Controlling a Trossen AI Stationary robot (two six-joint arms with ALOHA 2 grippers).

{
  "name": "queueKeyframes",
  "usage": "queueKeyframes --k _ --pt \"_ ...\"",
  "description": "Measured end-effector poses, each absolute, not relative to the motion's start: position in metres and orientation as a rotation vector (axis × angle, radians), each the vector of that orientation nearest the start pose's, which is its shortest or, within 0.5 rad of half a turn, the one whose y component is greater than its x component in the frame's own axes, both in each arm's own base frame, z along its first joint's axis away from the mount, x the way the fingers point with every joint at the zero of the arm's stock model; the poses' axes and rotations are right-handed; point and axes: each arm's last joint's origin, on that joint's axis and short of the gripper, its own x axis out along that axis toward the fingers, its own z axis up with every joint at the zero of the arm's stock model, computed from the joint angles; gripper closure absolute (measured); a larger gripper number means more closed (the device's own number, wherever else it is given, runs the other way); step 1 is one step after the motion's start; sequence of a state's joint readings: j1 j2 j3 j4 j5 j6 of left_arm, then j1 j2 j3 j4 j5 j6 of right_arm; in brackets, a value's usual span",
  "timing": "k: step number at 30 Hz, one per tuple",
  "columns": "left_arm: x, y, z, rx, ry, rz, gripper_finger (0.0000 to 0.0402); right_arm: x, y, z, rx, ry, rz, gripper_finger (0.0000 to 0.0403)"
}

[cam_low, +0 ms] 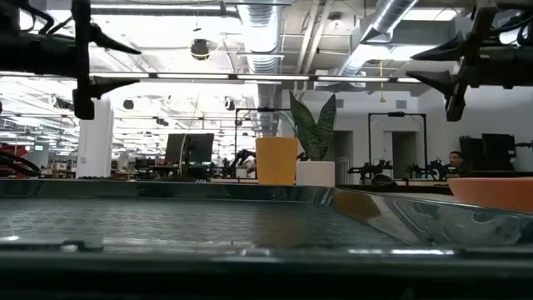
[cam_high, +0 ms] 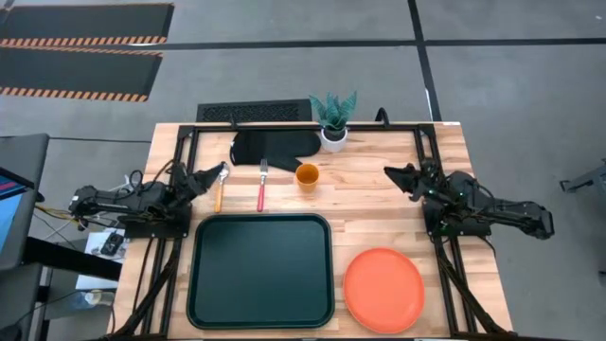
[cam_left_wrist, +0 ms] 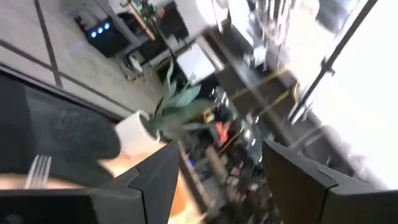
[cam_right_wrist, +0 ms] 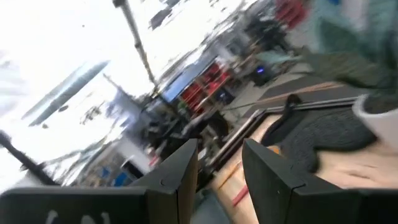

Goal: Pick and place plate/cup/fork/spoon on tray
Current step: Put the spoon to the right of the serving tray

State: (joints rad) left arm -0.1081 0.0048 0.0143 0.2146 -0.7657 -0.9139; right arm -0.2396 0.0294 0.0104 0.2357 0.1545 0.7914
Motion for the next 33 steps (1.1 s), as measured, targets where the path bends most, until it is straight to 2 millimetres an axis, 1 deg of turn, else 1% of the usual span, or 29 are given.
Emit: queueKeyframes --k 2,4,6,8,10,13,15,17,19,20,22,25,28,31,33 --pt "0.087 0.011 0.197 -0.983 -0.513 0.5 0.0186 0.092 -0.028 0.189 0.766 -0.369 -0.3 0.0251" --pt "0.086 0.01 0.216 -0.97 -0.542 0.459 0.0186 0.09 -0.029 0.196 0.761 -0.395 -0.297 0.0251" --pt "0.087 0.01 0.236 -0.939 -0.531 0.452 0.0186 0.088 -0.028 0.205 0.743 -0.419 -0.29 0.0251" --pt "0.093 0.009 0.258 -0.894 -0.498 0.474 0.0186 0.084 -0.028 0.218 0.684 -0.446 -0.294 0.0251" --pt "0.103 0.009 0.283 -0.84 -0.452 0.521 0.0186 0.08 -0.028 0.236 0.607 -0.475 -0.306 0.0251" --pt "0.124 0.009 0.313 -0.75 -0.291 0.66 0.0187 0.078 -0.029 0.261 0.517 -0.46 -0.371 0.0251" --pt "0.137 0.012 0.323 -0.71 -0.135 0.788 0.0187 0.082 -0.032 0.278 0.478 -0.395 -0.442 0.0251" --pt "0.146 0.018 0.331 -0.718 0.033 0.903 0.0187 0.089 -0.037 0.29 0.464 -0.287 -0.509 0.0251" --pt "0.152 0.025 0.333 -0.759 0.229 1.014 0.0187 0.101 -0.042 0.301 0.448 -0.174 -0.556 0.0251" --pt "0.153 0.029 0.331 -0.788 0.343 1.069 0.0187 0.107 -0.045 0.306 0.449 -0.123 -0.575 0.0251" --pt "0.156 0.038 0.325 -0.819 0.561 1.17 0.0186 0.121 -0.052 0.313 0.444 -0.022 -0.606 0.0247" --pt "0.162 0.05 0.311 -0.823 0.796 1.25 0.0182 0.14 -0.061 0.319 0.393 0.127 -0.637 0.0231" --pt "0.177 0.063 0.297 -0.784 0.885 1.197 0.017 0.159 -0.07 0.326 0.369 0.182 -0.65 0.0203" --pt "0.201 0.075 0.279 -0.765 0.871 1.078 0.0152 0.175 -0.077 0.319 0.376 0.26 -0.65 0.0173" --pt "0.214 0.083 0.265 -0.749 0.891 1.014 0.014 0.183 -0.08 0.319 0.383 0.274 -0.649 0.0159"
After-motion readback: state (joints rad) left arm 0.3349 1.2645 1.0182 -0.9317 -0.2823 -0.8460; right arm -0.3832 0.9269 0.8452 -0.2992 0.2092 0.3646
